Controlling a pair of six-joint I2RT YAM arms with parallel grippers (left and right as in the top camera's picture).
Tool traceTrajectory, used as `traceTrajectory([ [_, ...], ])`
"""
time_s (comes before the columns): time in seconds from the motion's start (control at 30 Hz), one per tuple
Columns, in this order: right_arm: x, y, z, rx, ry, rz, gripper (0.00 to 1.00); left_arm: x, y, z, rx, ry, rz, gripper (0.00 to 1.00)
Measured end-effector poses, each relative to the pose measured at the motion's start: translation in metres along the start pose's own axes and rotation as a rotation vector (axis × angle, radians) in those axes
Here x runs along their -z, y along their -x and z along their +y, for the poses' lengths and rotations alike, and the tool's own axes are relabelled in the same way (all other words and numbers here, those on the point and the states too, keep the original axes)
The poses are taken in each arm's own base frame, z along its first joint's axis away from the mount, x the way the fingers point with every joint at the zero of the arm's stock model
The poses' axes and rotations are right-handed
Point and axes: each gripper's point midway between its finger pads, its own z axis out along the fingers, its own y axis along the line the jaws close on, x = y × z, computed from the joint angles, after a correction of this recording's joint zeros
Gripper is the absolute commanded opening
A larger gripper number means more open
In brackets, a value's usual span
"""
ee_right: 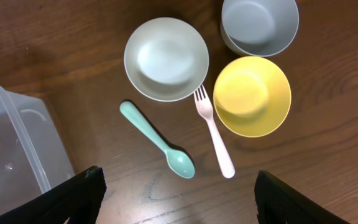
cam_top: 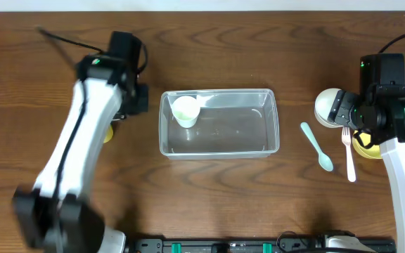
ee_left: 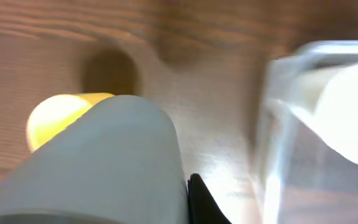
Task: Pack container
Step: 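Grasp the grey cup with the left gripper, place it in container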
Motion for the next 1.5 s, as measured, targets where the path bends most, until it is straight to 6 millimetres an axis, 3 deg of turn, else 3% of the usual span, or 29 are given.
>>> traceTrajectory([
  [0.1, 0.000, 0.000, 0.000, 0.000, 0.000, 0.000, 0.79, 0.050, -0.007, -0.022, -0.046, -0.092, -0.115, 0.06],
  [0.17, 0.000, 0.000, 0.000, 0.000, 0.000, 0.000, 0.79, 0.074, -0.015, -0.041, -0.099, -0.147, -0.167, 0.06],
  [0.23, 0.000, 0.000, 0.000, 0.000, 0.000, 0.000, 0.79, 0.088, -0.024, -0.058, -0.153, -0.191, -0.193, 0.06],
  [0.33, 0.000, 0.000, 0.000, 0.000, 0.000, 0.000, 0.79, 0.092, -0.035, -0.085, -0.234, -0.235, -0.186, 0.06],
  [0.43, 0.000, 0.000, 0.000, 0.000, 0.000, 0.000, 0.79, 0.081, -0.046, -0.105, -0.295, -0.248, -0.145, 0.06],
  [0.53, 0.000, 0.000, 0.000, 0.000, 0.000, 0.000, 0.79, 0.057, -0.056, -0.117, -0.335, -0.233, -0.069, 0.06],
  [0.83, 0.000, 0.000, 0.000, 0.000, 0.000, 0.001, 0.79, -0.031, -0.076, -0.127, -0.359, -0.166, 0.106, 0.06],
  [1.07, 0.000, 0.000, 0.000, 0.000, 0.000, 0.001, 0.79, -0.072, -0.080, -0.135, -0.366, -0.145, 0.171, 0.09],
  [1.23, 0.000, 0.000, 0.000, 0.000, 0.000, 0.002, 0.79, -0.087, -0.086, -0.136, -0.372, -0.131, 0.216, 0.16],
  [1.33, 0.000, 0.000, 0.000, 0.000, -0.001, 0.001, 0.80, -0.088, -0.086, -0.136, -0.378, -0.130, 0.219, 0.32],
  [1.5, 0.000, -0.001, 0.000, 0.001, -0.001, 0.003, 0.80, -0.086, -0.090, -0.129, -0.375, -0.102, 0.243, 0.33],
])
